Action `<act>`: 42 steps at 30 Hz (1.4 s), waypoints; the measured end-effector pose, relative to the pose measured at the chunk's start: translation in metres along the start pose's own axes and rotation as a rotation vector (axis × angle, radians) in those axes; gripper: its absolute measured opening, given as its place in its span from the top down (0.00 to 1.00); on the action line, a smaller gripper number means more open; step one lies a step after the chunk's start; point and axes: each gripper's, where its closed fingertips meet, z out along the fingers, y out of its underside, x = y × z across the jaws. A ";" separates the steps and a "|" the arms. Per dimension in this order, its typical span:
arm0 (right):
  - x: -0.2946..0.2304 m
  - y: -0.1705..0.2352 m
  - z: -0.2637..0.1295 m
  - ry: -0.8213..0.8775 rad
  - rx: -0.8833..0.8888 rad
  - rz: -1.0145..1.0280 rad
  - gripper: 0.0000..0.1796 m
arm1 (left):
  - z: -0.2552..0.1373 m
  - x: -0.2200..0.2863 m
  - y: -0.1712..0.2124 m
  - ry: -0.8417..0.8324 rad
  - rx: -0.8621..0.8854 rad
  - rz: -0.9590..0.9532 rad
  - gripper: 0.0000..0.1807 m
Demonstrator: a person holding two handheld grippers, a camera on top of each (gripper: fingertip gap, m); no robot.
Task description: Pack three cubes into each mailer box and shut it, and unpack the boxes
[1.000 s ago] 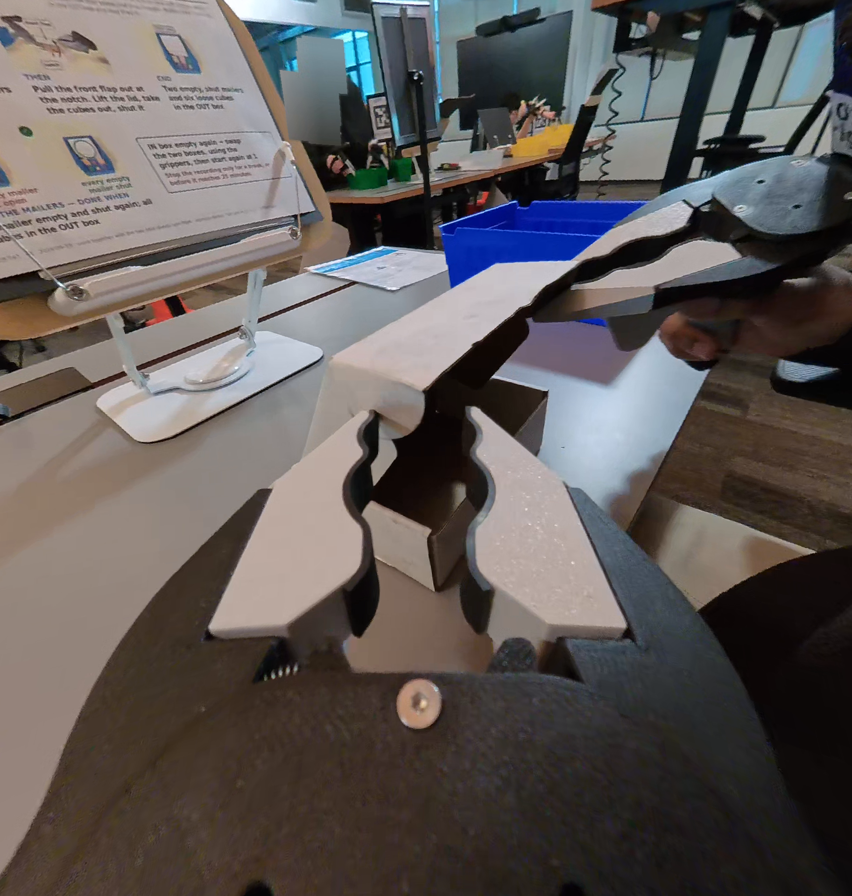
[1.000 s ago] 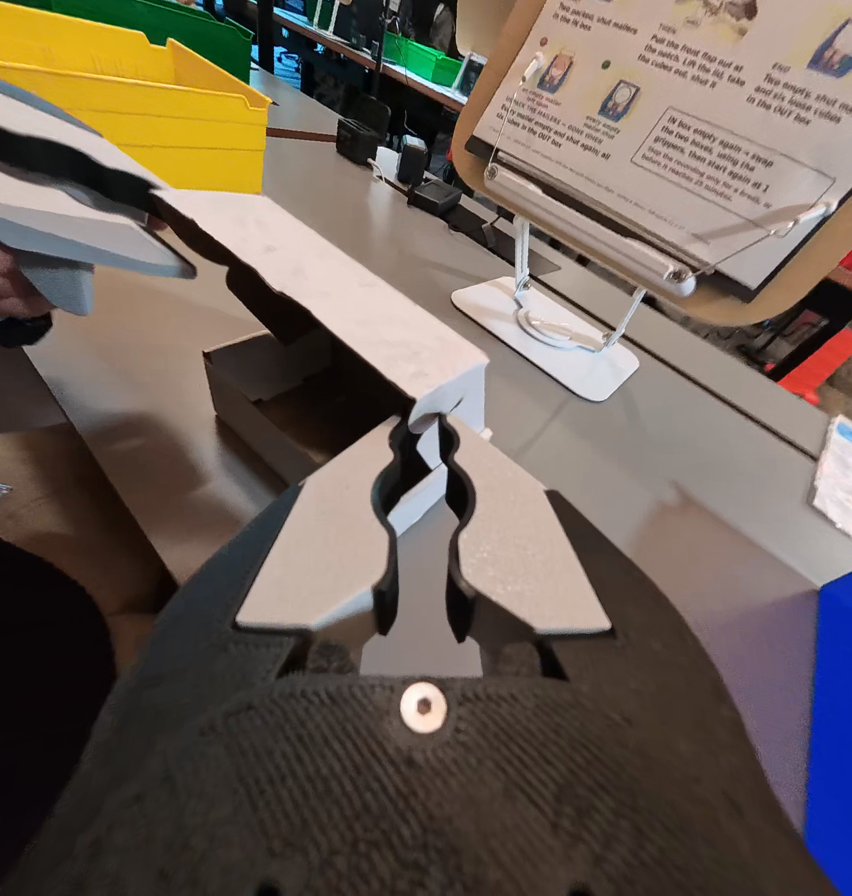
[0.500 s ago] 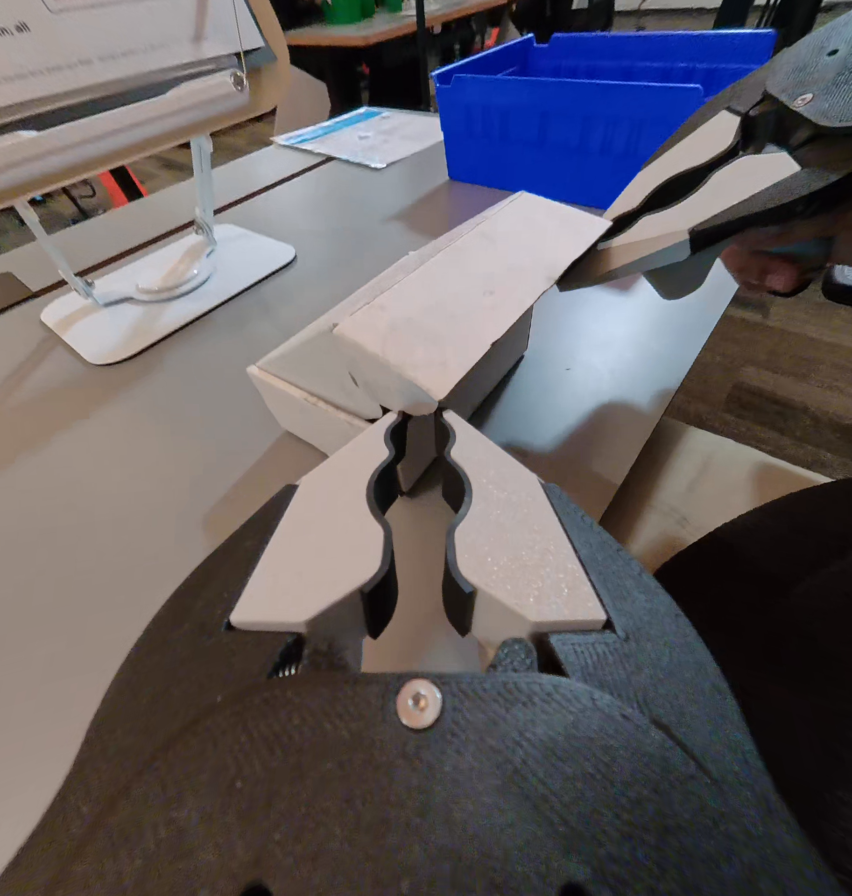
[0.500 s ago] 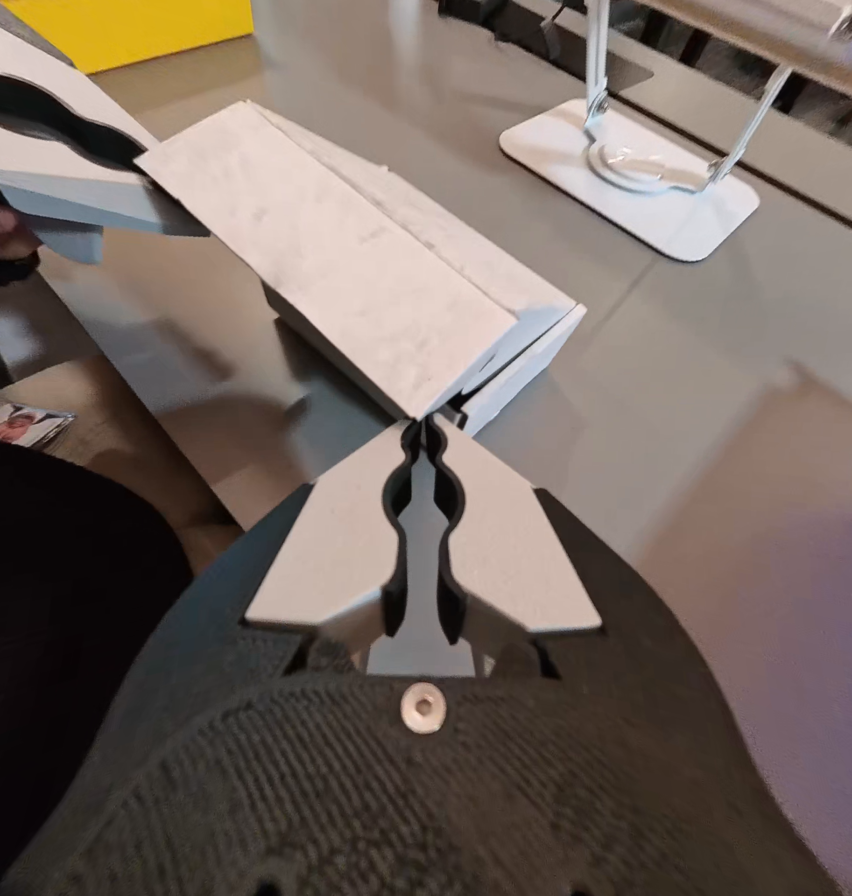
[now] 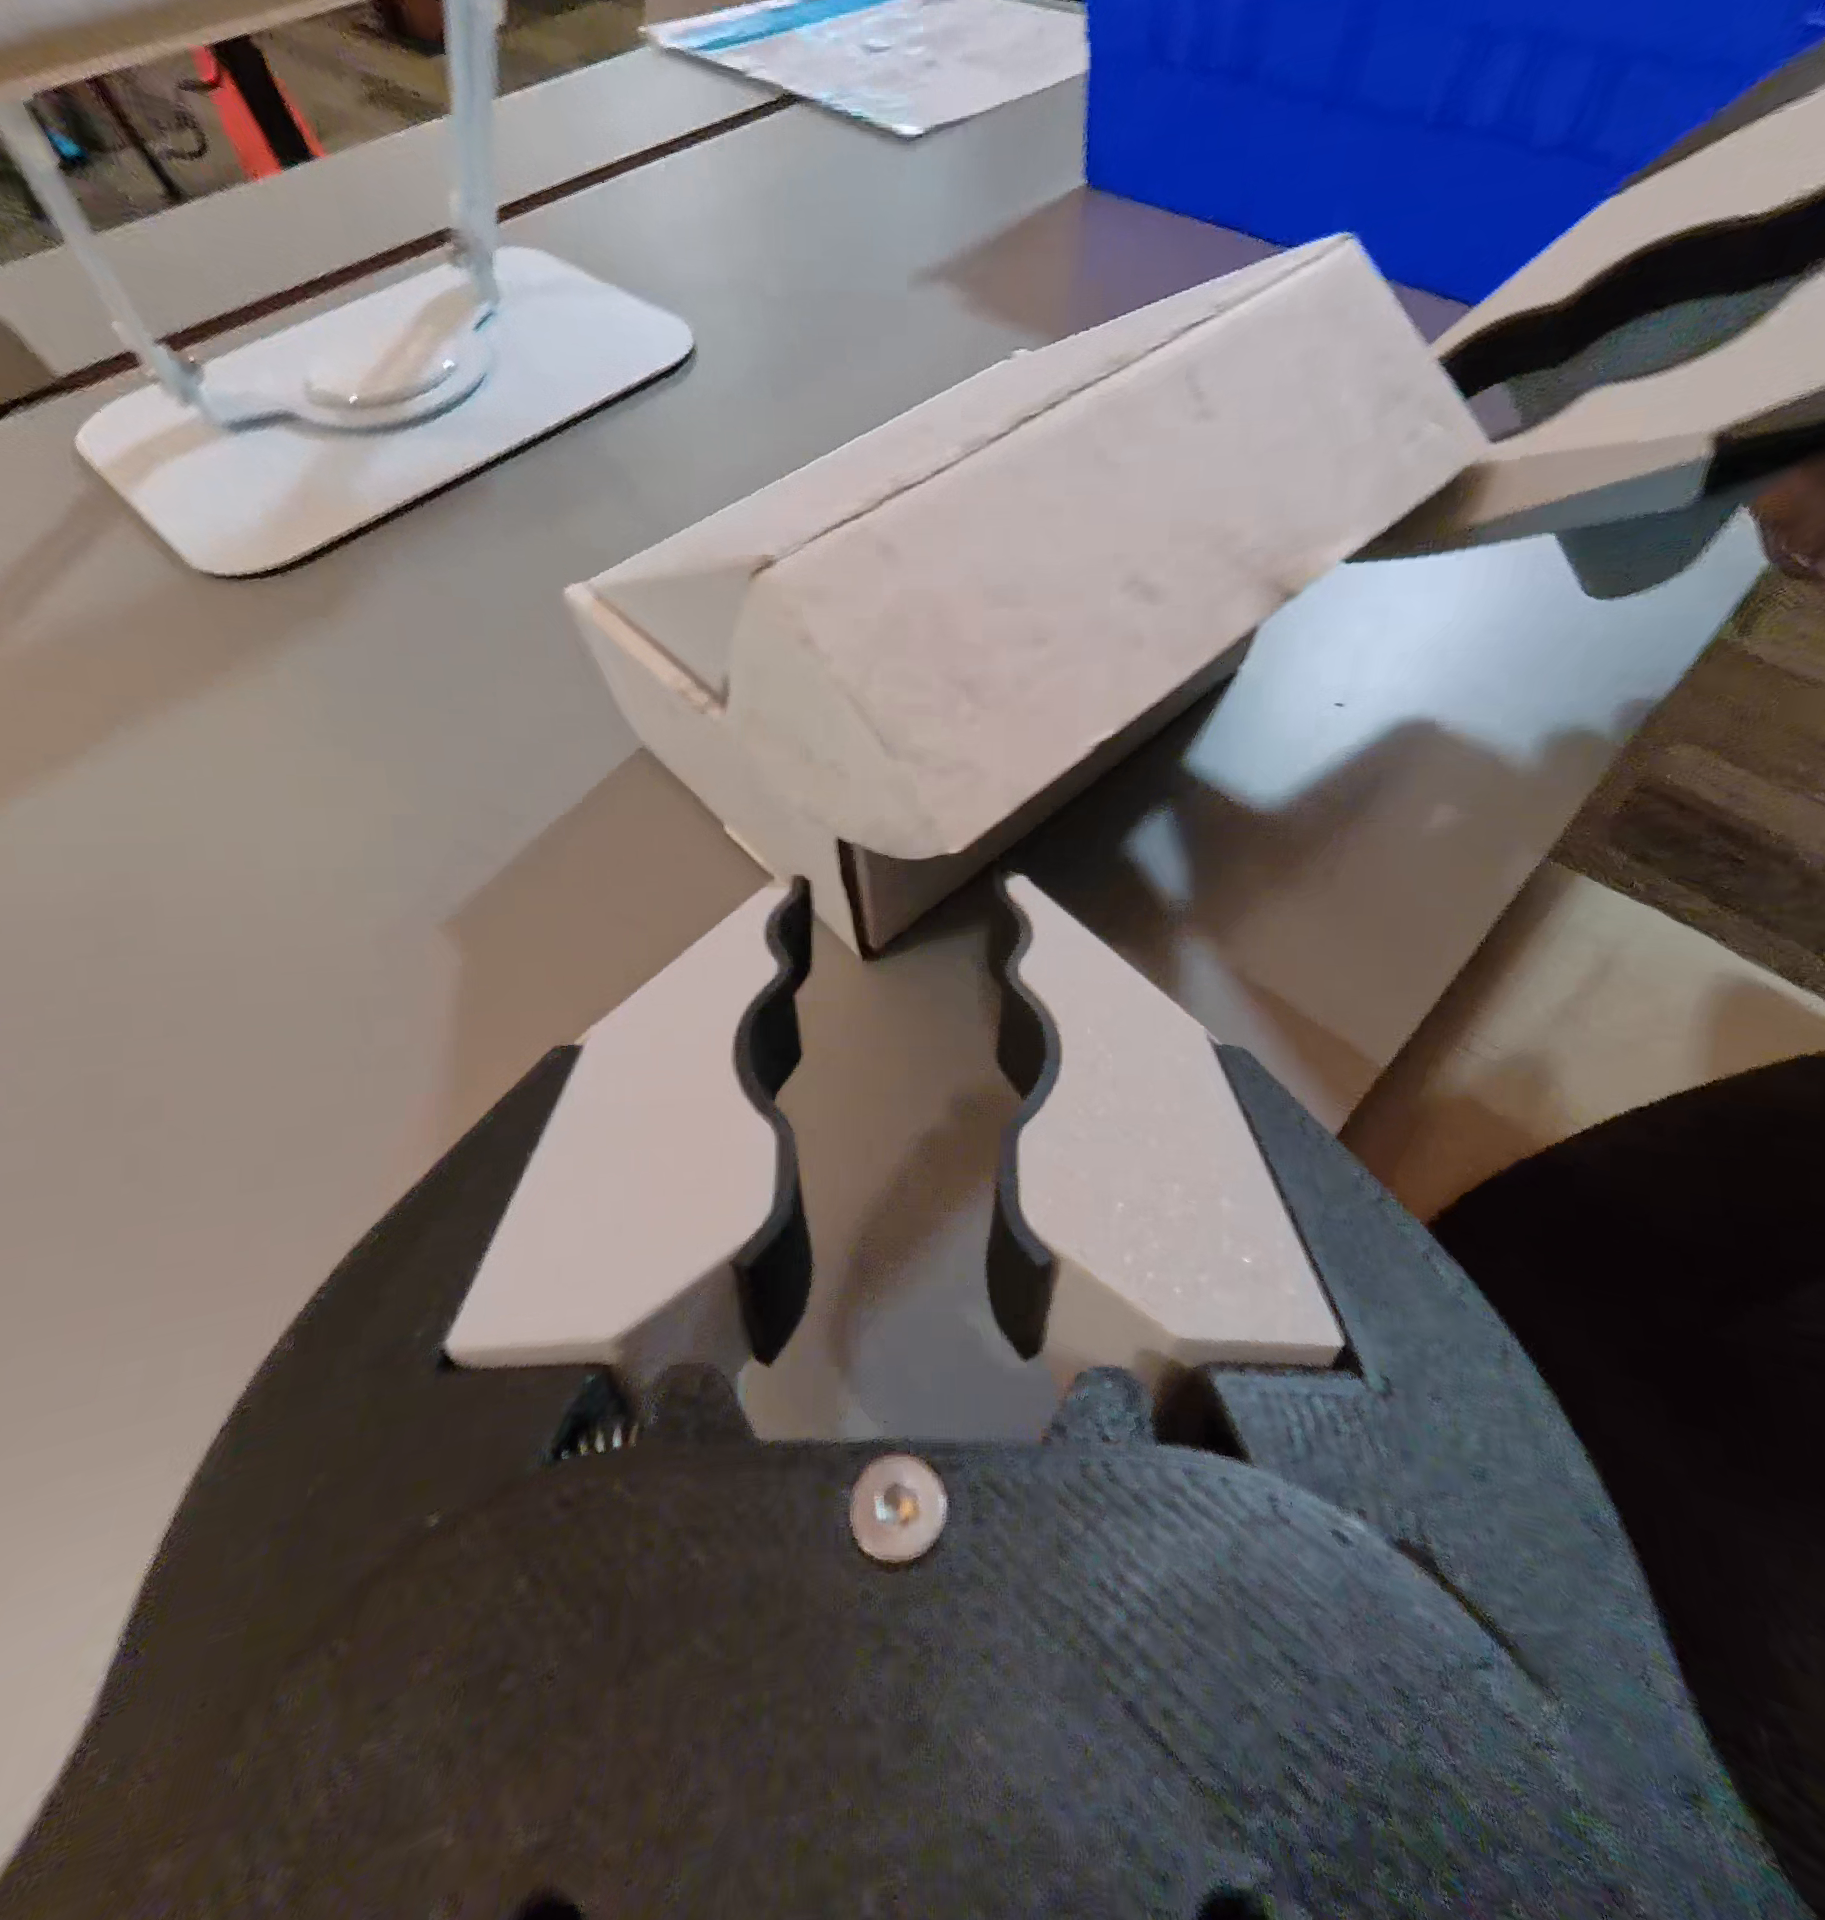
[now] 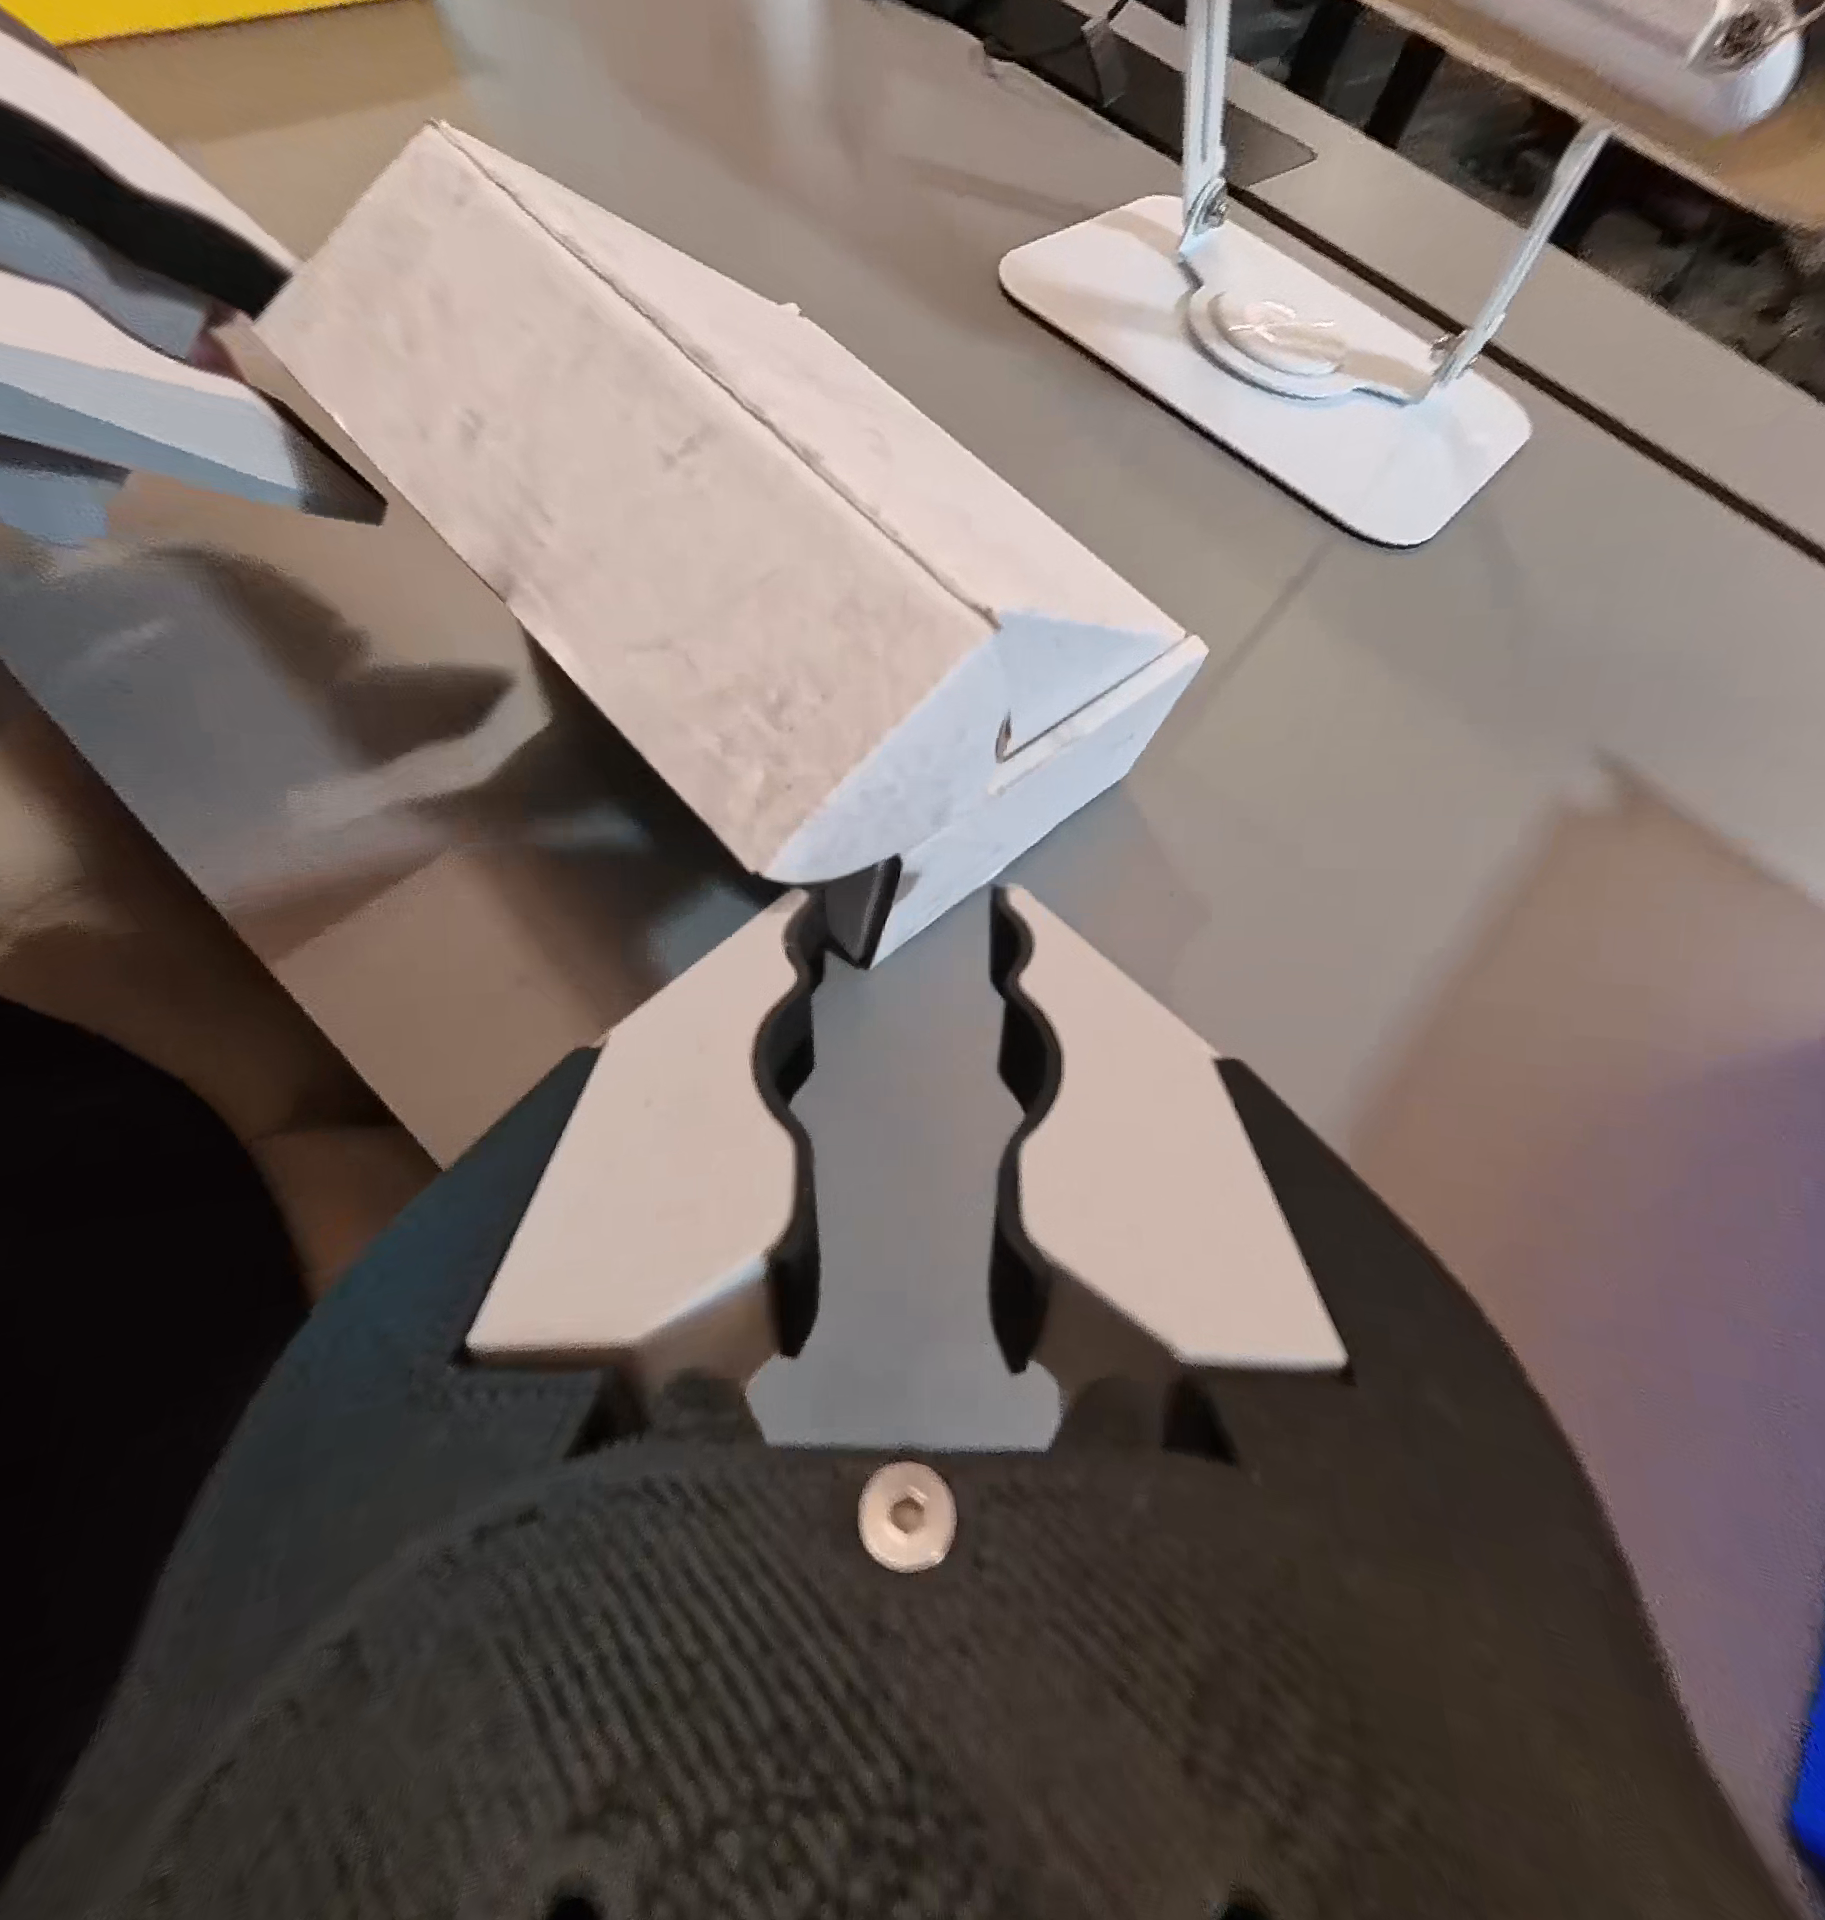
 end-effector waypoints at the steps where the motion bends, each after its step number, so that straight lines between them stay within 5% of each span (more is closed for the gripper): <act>1: 0.000 -0.001 0.001 0.016 0.005 -0.019 0.80 | 0.000 -0.003 -0.001 -0.011 0.007 -0.006 0.79; 5: 0.003 -0.014 -0.003 0.125 0.056 -0.178 0.76 | 0.000 -0.012 -0.014 -0.099 0.106 0.078 0.78; 9: -0.001 -0.027 -0.011 0.179 0.120 -0.289 0.90 | -0.002 -0.005 -0.023 -0.115 0.162 0.171 0.88; 12: -0.002 -0.029 -0.014 0.192 0.127 -0.305 0.92 | -0.004 0.002 -0.028 -0.116 0.189 0.226 0.93; 29: -0.003 -0.019 -0.022 -0.058 0.033 0.034 0.95 | -0.007 0.028 -0.026 0.011 0.159 0.247 0.95; 42: -0.007 0.004 -0.008 -0.098 -0.069 0.020 0.95 | 0.003 0.027 -0.003 0.033 0.045 0.227 0.95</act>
